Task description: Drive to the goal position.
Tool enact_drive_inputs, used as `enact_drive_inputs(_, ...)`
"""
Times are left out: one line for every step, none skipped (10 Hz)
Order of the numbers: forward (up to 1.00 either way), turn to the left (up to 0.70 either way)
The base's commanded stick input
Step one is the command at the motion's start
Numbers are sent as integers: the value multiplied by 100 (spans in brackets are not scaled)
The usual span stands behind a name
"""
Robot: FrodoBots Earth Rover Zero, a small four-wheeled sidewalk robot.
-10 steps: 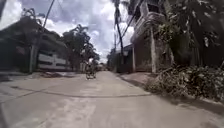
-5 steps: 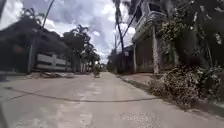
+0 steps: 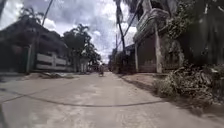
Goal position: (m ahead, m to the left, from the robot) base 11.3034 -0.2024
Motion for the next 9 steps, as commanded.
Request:
enact_drive_inputs(50,0)
enact_drive_inputs(50,0)
enact_drive_inputs(50,0)
enact_drive_inputs(50,0)
enact_drive_inputs(50,0)
enact_drive_inputs(50,0)
enact_drive_inputs(50,0)
enact_drive_inputs(50,0)
enact_drive_inputs(50,0)
